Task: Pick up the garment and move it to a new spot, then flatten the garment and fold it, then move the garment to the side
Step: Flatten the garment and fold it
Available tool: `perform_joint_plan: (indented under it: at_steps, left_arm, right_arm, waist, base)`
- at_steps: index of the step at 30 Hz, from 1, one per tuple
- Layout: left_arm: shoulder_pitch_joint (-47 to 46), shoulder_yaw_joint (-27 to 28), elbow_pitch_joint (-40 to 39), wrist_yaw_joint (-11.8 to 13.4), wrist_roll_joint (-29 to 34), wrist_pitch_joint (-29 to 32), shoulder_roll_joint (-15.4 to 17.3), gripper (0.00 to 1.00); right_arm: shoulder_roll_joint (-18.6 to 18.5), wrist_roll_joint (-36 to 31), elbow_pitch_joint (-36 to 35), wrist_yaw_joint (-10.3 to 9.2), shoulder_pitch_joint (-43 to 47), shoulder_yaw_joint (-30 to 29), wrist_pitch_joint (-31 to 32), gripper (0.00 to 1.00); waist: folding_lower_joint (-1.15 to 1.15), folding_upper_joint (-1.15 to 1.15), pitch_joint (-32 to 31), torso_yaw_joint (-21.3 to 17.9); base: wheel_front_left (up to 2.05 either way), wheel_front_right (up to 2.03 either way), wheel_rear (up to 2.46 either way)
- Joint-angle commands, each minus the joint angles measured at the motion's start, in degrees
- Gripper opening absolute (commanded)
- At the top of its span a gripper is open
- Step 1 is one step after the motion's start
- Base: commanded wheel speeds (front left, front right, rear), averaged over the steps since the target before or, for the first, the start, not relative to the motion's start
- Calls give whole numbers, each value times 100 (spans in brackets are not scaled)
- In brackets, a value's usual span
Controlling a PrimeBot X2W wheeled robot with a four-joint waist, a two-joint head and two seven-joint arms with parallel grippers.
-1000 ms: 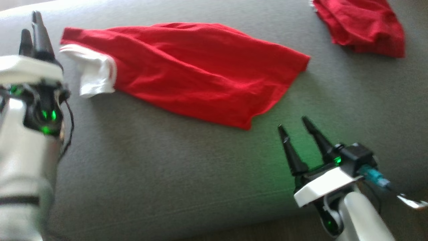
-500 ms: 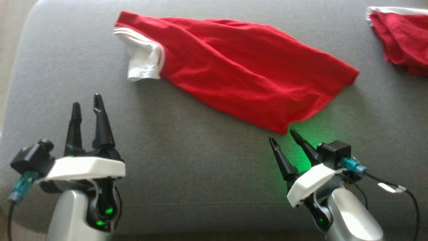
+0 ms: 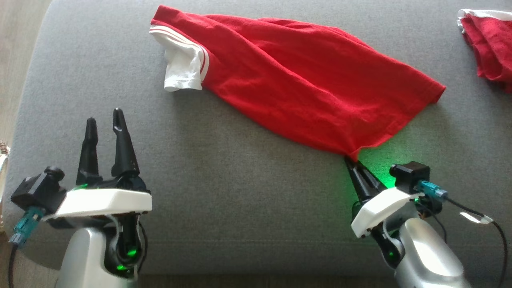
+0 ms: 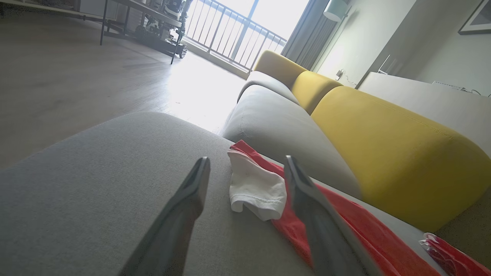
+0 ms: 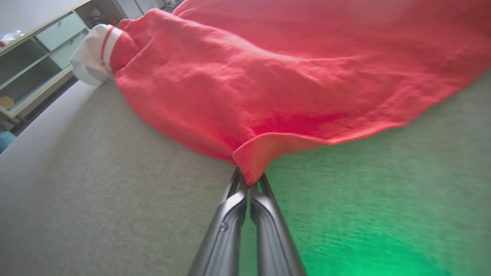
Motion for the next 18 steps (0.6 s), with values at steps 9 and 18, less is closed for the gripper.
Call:
perform_joint_plan:
  at_steps: [9, 18]
  left_arm:
    - [-22, 223, -233, 43, -75, -29, 24, 100]
    - [-152, -318, 772, -185, 497, -25, 93, 100]
  right_arm:
    - [16, -381, -564, -2, 66, -715, -39, 0]
    - [16, -762, -980, -2, 217, -1335, -39, 0]
  waist:
    - [0, 0, -6, -230]
    - [0, 0, 171, -539]
  base:
    - [0, 0, 0]
    - [0, 0, 0]
